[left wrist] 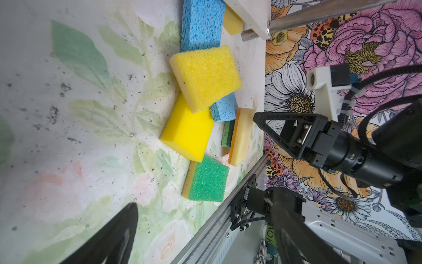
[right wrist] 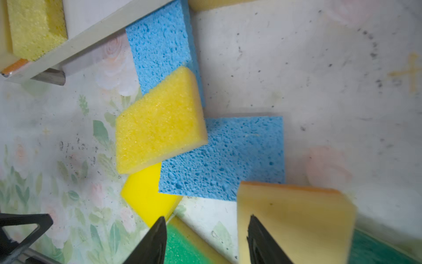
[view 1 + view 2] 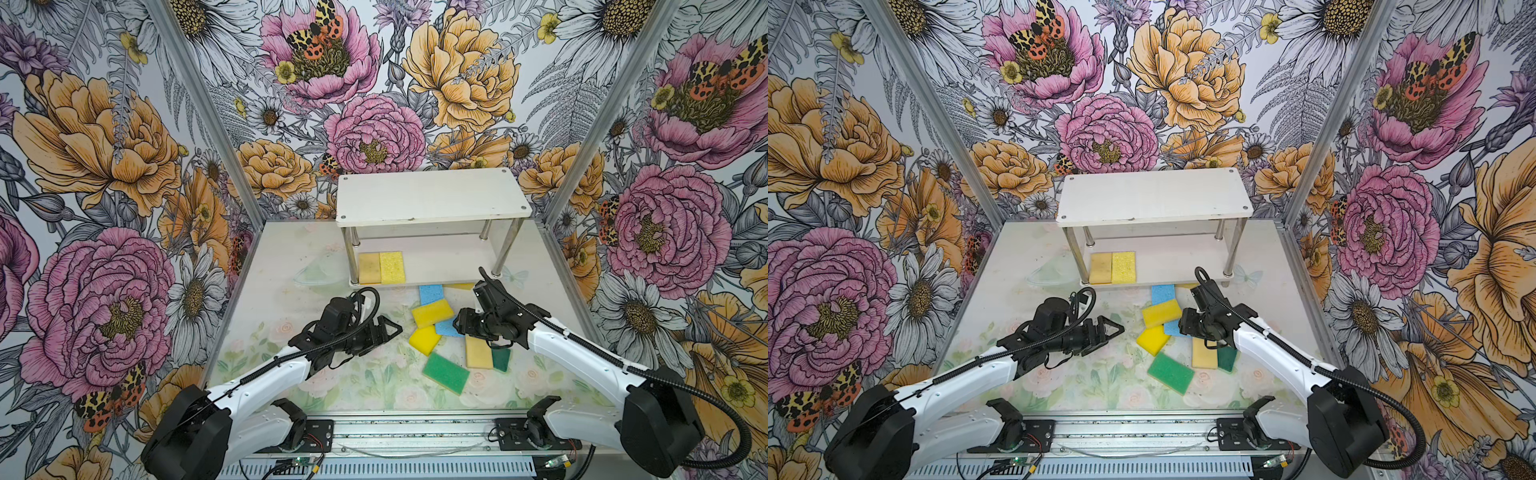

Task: Arrange cleaning sponges on a shelf
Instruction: Pick up the cleaning sponge.

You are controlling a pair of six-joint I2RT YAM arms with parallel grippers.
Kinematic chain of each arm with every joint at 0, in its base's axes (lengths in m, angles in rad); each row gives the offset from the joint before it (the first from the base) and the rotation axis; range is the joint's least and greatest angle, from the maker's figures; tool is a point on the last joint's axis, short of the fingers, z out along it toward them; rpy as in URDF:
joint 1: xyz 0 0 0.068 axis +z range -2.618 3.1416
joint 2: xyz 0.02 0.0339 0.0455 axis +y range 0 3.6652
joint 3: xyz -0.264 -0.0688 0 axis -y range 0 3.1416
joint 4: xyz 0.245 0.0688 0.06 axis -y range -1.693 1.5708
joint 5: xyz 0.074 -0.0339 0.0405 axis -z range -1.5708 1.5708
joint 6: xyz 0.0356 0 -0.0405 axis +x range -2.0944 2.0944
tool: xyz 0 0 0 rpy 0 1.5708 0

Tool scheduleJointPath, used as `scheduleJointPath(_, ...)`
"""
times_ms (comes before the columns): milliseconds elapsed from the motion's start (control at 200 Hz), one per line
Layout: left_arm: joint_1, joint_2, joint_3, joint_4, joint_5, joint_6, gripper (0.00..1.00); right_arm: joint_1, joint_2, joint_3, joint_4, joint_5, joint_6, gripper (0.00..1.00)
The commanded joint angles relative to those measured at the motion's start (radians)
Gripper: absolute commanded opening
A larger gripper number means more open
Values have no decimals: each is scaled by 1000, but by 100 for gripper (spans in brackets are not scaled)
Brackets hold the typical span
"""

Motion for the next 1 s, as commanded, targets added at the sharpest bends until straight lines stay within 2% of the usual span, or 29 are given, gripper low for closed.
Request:
scheduleJointPath(0,-23,30,35,54,-32,-7,92,-6,-57,3,-151,125,-19,64)
scheduleJointPath(170,-64,112,81,81,-26,2,92,-8,-88,-19,-219,144,-6,76)
scheduleJointPath(365,-145,232,152,126,-26,2,93,-24,-94,-64,-221,146,-19,75)
scheduleJointPath(620,-211,344,223,153,-28,3,93,-58,-91,-88,-166,82,-64,64)
scheduleJointPath(995,-220,342,214,157,-30,-1,93,-92,-77,-174,-51,13,-67,41)
